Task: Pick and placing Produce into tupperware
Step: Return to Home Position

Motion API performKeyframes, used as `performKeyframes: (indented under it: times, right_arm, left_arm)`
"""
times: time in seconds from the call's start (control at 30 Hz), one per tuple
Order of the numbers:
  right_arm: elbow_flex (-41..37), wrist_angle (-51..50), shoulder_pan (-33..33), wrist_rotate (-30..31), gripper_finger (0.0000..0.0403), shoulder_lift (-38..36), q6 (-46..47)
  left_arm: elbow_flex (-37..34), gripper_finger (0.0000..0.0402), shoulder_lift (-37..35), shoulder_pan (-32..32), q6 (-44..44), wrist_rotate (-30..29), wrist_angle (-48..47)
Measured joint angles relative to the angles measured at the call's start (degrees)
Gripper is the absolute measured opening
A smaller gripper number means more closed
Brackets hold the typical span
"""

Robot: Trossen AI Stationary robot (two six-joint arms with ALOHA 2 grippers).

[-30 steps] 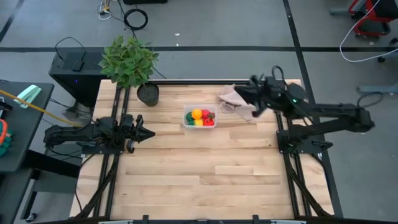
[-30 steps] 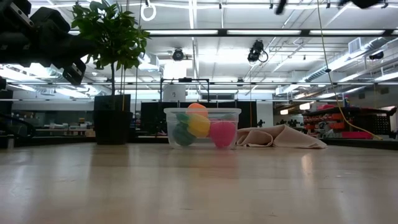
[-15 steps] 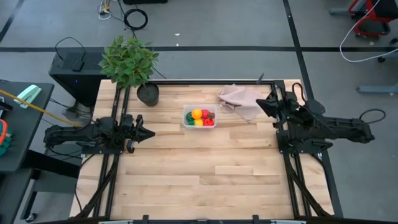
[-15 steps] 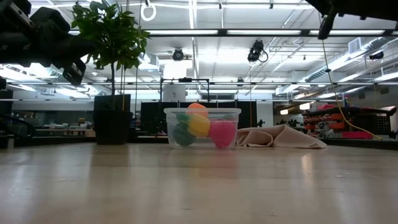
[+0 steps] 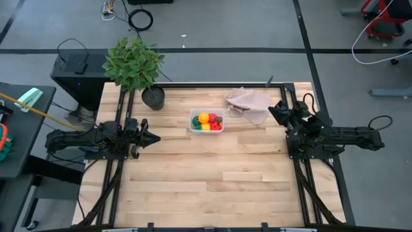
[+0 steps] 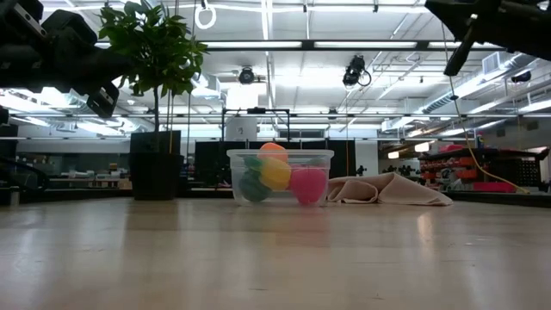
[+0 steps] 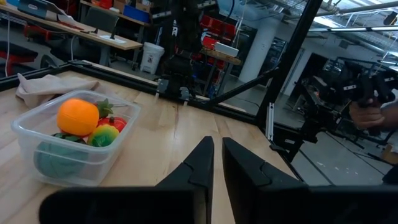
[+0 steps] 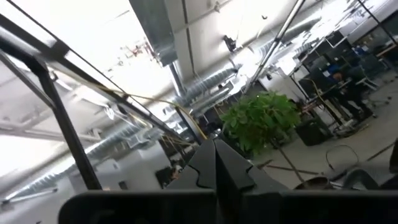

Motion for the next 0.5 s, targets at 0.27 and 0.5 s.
performKeyframes:
  times: [0.27,0.5]
  right_arm:
    - [-3.57,4.84,0.04,0.20,0.0000,0.01,2.74]
    - [-3.57,4.85,0.04,-3.88,0.0000,0.01,3.87]
  left_arm:
    - [0.00,0.0032,0.00,0.02,0.00,0.00,0.02]
    - [0.00,0.0025,0.00,0.00,0.02,0.00,0.02]
